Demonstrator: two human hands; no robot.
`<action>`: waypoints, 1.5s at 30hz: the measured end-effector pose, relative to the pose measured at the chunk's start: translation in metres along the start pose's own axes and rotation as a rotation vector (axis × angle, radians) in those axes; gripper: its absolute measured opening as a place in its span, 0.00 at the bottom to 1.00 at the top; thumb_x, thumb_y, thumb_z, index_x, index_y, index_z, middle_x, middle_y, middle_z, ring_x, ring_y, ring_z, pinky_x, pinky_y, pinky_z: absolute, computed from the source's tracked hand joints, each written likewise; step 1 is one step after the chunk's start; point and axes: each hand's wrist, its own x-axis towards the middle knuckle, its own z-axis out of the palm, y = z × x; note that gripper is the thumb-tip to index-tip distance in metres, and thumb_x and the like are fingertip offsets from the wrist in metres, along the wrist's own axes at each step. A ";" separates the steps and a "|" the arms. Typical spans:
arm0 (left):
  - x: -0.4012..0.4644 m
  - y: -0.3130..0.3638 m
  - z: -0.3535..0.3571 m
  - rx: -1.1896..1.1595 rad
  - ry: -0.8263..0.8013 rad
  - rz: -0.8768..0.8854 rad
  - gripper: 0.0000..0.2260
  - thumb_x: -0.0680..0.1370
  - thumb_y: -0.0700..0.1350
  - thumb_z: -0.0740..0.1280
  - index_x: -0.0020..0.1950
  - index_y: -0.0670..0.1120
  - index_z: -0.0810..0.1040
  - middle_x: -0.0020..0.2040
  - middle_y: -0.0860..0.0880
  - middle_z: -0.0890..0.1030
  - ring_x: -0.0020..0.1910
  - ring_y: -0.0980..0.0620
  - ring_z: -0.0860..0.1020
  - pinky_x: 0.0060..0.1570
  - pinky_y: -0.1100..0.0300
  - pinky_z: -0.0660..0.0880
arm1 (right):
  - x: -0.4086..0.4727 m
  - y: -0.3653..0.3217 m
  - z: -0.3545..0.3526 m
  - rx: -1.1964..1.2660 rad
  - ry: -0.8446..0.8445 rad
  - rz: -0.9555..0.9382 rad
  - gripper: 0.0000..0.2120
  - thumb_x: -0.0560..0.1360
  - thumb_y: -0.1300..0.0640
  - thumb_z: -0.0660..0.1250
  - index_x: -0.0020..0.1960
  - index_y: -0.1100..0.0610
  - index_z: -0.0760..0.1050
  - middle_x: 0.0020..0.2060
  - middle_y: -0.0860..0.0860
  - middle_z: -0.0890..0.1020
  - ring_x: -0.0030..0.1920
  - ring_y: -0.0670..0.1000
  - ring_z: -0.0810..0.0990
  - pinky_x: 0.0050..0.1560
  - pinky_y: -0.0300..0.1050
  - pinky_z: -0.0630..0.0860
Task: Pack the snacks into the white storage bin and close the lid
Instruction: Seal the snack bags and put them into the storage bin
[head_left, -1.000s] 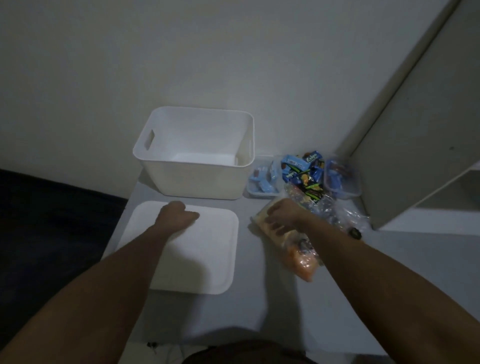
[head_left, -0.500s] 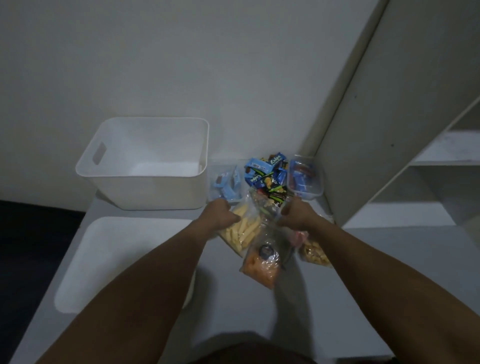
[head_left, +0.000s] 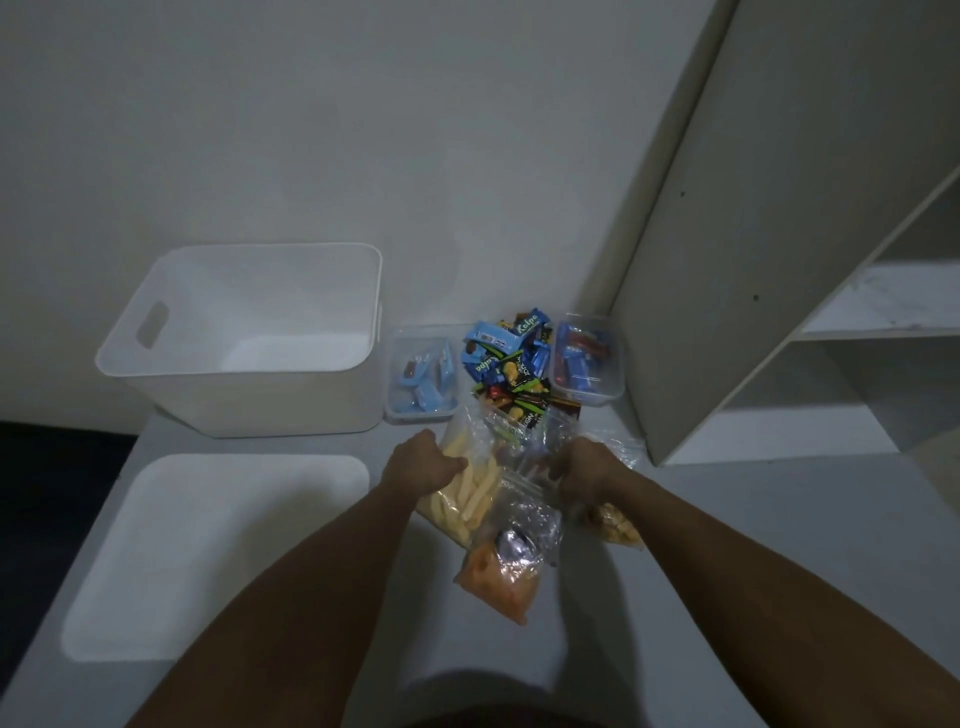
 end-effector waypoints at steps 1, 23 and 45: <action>0.002 -0.001 0.002 0.003 -0.003 0.005 0.30 0.72 0.58 0.68 0.67 0.41 0.70 0.66 0.42 0.75 0.63 0.42 0.74 0.59 0.54 0.70 | 0.000 0.001 0.001 0.011 -0.001 -0.004 0.13 0.73 0.55 0.71 0.56 0.56 0.81 0.54 0.54 0.83 0.53 0.53 0.80 0.52 0.43 0.76; -0.007 -0.034 -0.015 -0.560 -0.109 0.009 0.07 0.68 0.35 0.74 0.42 0.42 0.79 0.42 0.43 0.80 0.37 0.48 0.78 0.35 0.60 0.74 | 0.005 -0.022 0.001 0.010 0.036 -0.091 0.07 0.71 0.62 0.72 0.48 0.59 0.81 0.47 0.55 0.83 0.43 0.51 0.79 0.42 0.41 0.73; -0.041 -0.043 -0.078 -0.883 0.196 0.081 0.12 0.75 0.54 0.70 0.46 0.45 0.83 0.40 0.49 0.83 0.39 0.53 0.80 0.40 0.60 0.76 | 0.008 -0.116 -0.011 0.438 0.321 -0.367 0.05 0.73 0.65 0.70 0.48 0.60 0.81 0.45 0.54 0.83 0.48 0.52 0.82 0.53 0.48 0.80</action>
